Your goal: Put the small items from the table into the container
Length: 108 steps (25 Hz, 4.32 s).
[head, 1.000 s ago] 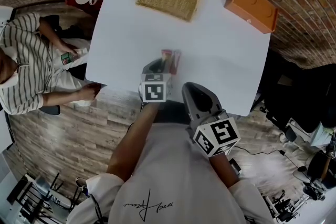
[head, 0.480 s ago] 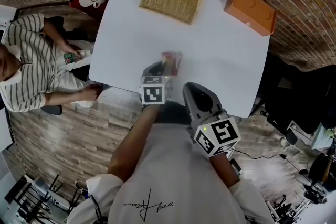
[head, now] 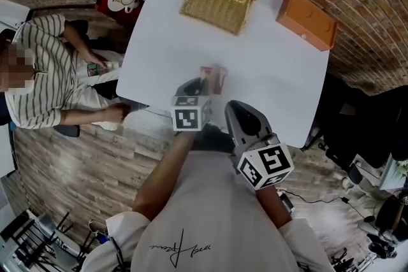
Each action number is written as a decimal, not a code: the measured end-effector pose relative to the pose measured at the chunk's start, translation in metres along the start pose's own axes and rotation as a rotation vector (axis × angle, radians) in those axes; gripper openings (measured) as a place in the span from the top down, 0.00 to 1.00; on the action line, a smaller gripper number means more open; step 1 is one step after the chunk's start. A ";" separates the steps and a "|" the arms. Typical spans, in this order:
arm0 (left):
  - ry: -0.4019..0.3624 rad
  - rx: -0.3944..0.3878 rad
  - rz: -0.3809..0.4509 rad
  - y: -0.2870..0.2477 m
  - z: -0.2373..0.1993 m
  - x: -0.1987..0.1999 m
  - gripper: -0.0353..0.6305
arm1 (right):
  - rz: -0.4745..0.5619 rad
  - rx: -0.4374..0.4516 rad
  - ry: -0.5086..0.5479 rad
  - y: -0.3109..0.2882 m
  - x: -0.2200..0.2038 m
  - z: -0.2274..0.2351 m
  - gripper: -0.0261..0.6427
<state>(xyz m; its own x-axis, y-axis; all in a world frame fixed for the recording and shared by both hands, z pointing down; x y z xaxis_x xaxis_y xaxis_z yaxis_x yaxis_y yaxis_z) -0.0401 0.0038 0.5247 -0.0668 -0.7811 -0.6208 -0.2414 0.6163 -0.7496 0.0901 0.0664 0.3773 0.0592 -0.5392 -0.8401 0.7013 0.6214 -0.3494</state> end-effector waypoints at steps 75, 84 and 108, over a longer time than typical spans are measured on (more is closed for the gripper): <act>0.038 -0.117 0.298 0.110 0.022 0.070 0.87 | 0.071 0.079 0.083 0.003 0.016 -0.019 0.93; 0.030 -0.113 0.302 0.109 0.016 0.078 0.88 | 0.072 0.090 0.086 -0.007 0.020 -0.020 0.93; 0.009 -0.168 0.346 0.087 0.024 0.133 0.88 | 0.090 0.025 0.063 -0.018 0.037 0.007 0.93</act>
<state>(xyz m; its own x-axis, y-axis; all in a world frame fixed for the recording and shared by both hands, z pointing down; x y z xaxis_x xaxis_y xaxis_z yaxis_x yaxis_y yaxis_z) -0.0466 -0.0443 0.3710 -0.1801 -0.5314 -0.8278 -0.3584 0.8191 -0.4479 0.0846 0.0311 0.3561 0.0785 -0.4442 -0.8925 0.7128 0.6509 -0.2613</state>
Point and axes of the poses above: the fingertips, and each gripper's own axes: y backward along the fingers, z to its right, x out of its top, the point moved 7 cm from there along y, backward along the fingers, and after that the axes turned 10 degrees about x, right-handed, at the moved point
